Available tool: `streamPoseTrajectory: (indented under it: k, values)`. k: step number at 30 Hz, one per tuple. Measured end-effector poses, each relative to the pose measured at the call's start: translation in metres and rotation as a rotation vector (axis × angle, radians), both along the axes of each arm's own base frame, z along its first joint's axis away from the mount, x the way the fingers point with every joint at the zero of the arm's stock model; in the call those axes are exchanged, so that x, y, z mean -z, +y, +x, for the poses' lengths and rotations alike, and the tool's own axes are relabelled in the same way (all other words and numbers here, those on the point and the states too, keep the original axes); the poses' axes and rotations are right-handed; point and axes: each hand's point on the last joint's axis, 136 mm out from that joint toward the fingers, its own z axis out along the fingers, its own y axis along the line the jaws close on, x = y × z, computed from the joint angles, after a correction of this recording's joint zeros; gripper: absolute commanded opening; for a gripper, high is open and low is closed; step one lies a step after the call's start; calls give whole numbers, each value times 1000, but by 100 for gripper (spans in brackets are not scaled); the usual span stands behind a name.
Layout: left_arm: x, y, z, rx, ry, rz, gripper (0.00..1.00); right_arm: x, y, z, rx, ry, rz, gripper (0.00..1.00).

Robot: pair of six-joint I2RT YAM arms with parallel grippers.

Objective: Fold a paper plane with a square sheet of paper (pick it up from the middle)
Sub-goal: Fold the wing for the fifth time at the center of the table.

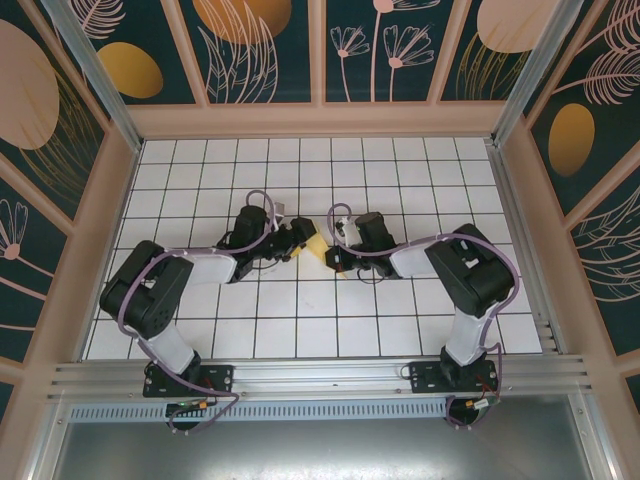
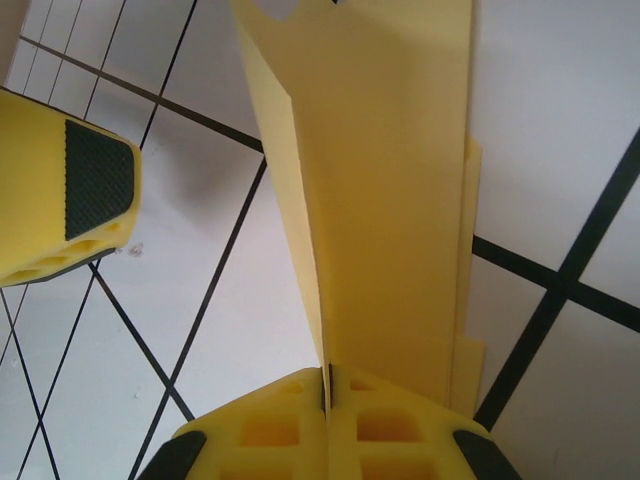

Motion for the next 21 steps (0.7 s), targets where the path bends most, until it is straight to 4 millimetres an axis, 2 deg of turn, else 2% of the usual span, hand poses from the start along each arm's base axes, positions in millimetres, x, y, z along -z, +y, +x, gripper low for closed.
streamPoseTrajectory:
  k: [5, 21]
  values:
    - [6, -9, 4, 22, 11, -12, 78, 4, -1, -1, 2, 22, 5, 5]
    - [21, -17, 17, 26, 37, 0, 78, 5, -1, -2, -2, 50, 22, 6]
